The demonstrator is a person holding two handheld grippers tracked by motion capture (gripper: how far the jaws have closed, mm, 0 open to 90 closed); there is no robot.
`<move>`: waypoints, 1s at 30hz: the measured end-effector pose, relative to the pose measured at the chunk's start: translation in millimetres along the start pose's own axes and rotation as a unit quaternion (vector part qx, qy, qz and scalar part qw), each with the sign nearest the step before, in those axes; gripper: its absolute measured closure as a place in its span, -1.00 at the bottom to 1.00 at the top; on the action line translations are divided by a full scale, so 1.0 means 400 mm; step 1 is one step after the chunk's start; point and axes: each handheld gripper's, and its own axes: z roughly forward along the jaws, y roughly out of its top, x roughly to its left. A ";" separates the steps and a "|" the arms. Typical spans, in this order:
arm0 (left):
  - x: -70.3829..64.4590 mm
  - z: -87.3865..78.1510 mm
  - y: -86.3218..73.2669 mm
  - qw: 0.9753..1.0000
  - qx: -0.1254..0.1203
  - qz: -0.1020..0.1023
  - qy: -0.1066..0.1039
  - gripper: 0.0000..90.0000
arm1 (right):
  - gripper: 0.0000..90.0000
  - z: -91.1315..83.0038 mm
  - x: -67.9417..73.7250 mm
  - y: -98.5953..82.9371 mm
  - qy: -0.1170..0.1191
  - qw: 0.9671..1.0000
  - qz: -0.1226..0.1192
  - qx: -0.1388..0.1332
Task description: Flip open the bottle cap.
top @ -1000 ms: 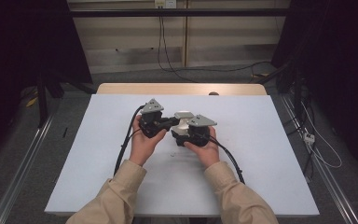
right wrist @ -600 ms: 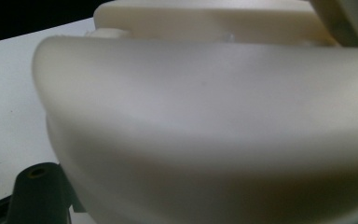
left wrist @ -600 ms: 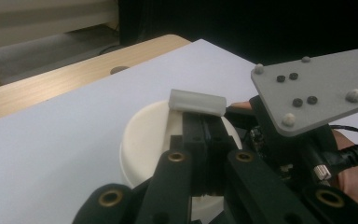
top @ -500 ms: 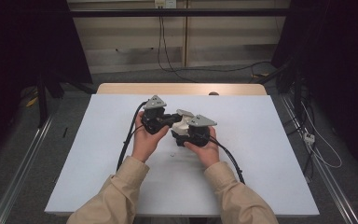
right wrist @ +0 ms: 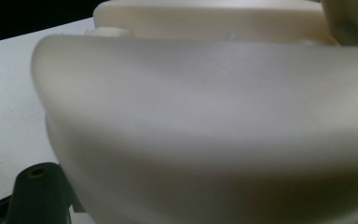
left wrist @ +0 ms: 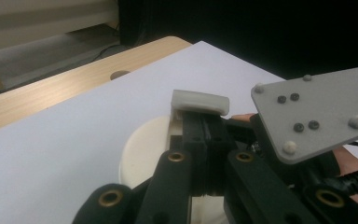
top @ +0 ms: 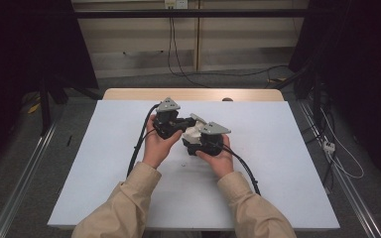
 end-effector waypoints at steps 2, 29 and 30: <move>0.000 0.001 0.003 1.000 0.000 0.001 0.000 1.00 | -0.59 0.000 0.000 0.000 0.000 1.000 -0.001 0.000; -0.002 0.026 0.037 1.000 -0.002 0.007 -0.002 1.00 | -0.59 0.001 0.000 -0.001 -0.002 1.000 -0.002 0.000; -0.002 0.026 0.037 1.000 -0.002 0.007 -0.002 1.00 | -0.59 0.001 0.000 -0.001 -0.002 1.000 -0.001 0.000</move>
